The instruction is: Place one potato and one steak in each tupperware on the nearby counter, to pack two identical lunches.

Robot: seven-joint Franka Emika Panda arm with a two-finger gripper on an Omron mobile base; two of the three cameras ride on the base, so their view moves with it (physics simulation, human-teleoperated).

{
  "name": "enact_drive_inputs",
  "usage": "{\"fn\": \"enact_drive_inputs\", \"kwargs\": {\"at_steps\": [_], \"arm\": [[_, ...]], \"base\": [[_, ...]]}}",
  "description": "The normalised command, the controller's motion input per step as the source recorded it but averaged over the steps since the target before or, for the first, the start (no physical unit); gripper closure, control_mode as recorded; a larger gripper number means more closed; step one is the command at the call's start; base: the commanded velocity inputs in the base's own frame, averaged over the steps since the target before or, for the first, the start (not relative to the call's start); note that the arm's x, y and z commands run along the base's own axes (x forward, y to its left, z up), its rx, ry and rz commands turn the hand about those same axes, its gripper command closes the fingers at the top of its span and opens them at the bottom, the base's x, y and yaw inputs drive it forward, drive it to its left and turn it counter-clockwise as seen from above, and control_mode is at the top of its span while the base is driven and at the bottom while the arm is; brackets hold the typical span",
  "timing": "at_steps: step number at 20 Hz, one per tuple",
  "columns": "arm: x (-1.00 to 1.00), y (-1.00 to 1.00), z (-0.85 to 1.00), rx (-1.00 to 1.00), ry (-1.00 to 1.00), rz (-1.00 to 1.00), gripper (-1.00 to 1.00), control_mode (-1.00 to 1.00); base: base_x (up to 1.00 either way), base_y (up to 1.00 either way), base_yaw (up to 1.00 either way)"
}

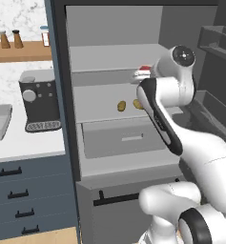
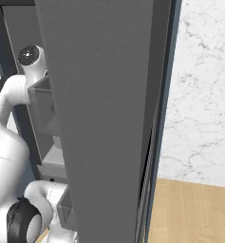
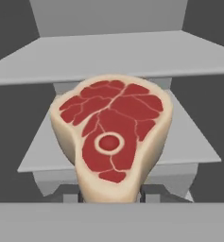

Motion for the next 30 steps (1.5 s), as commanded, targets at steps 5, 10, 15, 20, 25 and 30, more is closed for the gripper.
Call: {"fn": "enact_drive_inputs", "kwargs": {"at_steps": [5,10,15,20,25,30], "arm": [[-0.2,0.04,-0.07,0.0,0.0,0.0,1.0,1.0],[0.0,0.0,0.0,0.0,0.0,0.0,1.0,1.0],[0.0,0.0,0.0,0.0,0.0,0.0,1.0,1.0],[0.0,0.0,0.0,0.0,0.0,0.0,1.0,1.0],[0.0,0.0,0.0,0.0,0.0,0.0,1.0,1.0],[0.0,0.0,0.0,0.0,0.0,0.0,1.0,1.0]], "base": [[-0.8,0.25,0.05],[-0.78,0.83,0.09],[-0.22,1.0,0.03],[0.31,1.0,0.0],[0.92,1.0,0.0],[1.0,0.93,-0.03]]}}
